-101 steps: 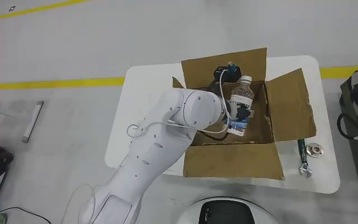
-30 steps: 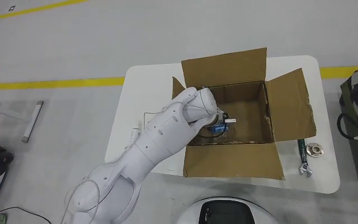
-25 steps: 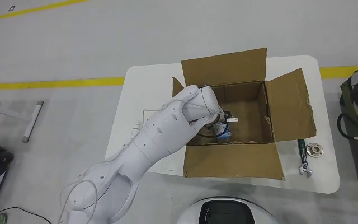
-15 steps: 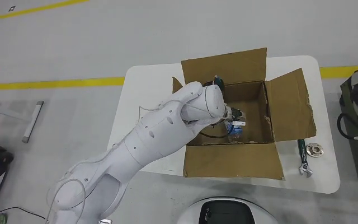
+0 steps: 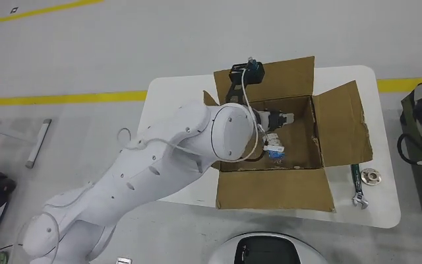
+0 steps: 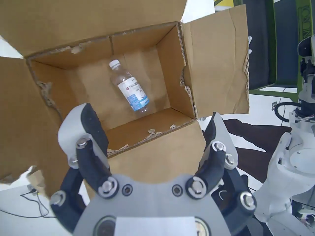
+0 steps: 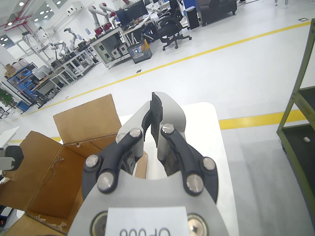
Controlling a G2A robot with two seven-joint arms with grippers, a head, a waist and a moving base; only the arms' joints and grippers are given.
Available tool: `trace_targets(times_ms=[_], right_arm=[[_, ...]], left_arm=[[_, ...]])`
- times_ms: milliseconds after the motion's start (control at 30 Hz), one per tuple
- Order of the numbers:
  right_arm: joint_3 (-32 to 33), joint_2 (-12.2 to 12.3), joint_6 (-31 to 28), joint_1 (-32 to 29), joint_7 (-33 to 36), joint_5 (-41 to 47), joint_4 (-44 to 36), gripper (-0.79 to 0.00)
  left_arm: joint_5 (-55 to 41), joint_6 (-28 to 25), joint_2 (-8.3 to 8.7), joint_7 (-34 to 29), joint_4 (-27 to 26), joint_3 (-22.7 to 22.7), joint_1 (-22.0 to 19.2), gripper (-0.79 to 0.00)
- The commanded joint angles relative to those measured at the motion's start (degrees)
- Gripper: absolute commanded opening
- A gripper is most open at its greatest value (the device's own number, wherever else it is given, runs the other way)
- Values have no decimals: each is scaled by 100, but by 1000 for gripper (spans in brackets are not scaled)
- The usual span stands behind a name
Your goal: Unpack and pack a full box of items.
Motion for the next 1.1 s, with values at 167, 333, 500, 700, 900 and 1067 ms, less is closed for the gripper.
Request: trace_targets(times_ms=[167,333,500,700,900,1067], right_arm=[[0,0,0,0,0,0,0,-785],[0,0,0,0,0,0,0,-785],[0,0,0,0,0,0,0,-785],[0,0,0,0,0,0,0,-785],[0,0,0,0,0,0,0,-785],[0,0,0,0,0,0,0,-785]], left_arm=[[122,205,795,204,-413,-159,59,0],[46,447,1371,446,-639,-298,125,0],[-202,642,1940,642,-722,-434,261,0],[-513,528,2540,528,-633,-497,438,0],[-552,-234,2997,-234,-266,-196,414,0],[-442,-1049,3181,-1049,145,324,218,0]])
